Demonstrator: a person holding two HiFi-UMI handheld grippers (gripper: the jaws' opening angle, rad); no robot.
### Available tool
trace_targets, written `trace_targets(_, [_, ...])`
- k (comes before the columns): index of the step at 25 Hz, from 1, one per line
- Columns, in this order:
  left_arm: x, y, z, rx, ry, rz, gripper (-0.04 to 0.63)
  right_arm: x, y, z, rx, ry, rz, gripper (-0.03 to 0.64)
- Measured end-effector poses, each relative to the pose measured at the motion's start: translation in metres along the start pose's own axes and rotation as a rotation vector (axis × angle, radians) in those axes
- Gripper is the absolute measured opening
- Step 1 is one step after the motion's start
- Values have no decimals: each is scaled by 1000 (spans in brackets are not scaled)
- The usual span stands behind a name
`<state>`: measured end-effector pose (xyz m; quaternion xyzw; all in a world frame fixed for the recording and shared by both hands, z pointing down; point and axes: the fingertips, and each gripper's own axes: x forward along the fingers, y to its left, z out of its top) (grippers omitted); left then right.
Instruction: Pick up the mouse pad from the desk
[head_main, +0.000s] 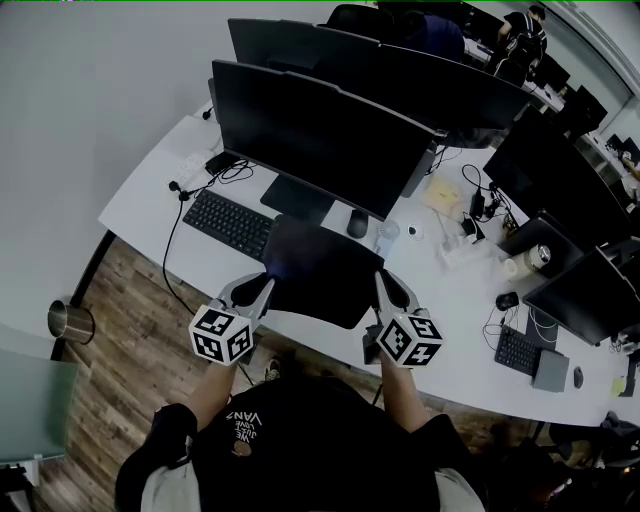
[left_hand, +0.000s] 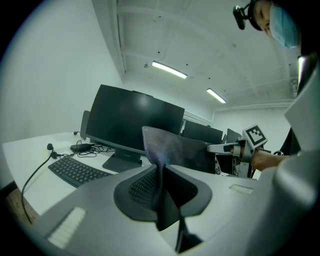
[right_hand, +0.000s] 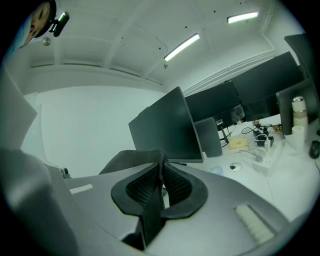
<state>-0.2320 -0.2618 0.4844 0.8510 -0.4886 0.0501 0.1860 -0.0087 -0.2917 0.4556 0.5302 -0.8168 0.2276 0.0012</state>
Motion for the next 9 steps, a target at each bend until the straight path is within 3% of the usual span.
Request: trace_targets(9, [-1, -7, -4, 5, 1, 5, 48, -6, -3, -3, 1, 3, -2, 40])
